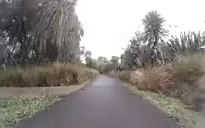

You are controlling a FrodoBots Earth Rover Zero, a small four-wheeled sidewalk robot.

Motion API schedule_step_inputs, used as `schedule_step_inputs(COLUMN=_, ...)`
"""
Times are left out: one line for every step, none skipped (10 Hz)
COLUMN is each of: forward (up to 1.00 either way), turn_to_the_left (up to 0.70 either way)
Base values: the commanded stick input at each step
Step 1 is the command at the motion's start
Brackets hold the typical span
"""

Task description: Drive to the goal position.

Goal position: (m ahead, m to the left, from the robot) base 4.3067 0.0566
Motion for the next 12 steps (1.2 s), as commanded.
schedule_step_inputs(forward=0.85, turn_to_the_left=0.00)
schedule_step_inputs(forward=0.85, turn_to_the_left=0.00)
schedule_step_inputs(forward=0.85, turn_to_the_left=0.00)
schedule_step_inputs(forward=0.85, turn_to_the_left=0.00)
schedule_step_inputs(forward=0.85, turn_to_the_left=0.00)
schedule_step_inputs(forward=0.85, turn_to_the_left=0.00)
schedule_step_inputs(forward=0.85, turn_to_the_left=0.00)
schedule_step_inputs(forward=0.85, turn_to_the_left=0.00)
schedule_step_inputs(forward=0.85, turn_to_the_left=0.00)
schedule_step_inputs(forward=0.85, turn_to_the_left=0.00)
schedule_step_inputs(forward=0.85, turn_to_the_left=0.00)
schedule_step_inputs(forward=0.85, turn_to_the_left=0.00)
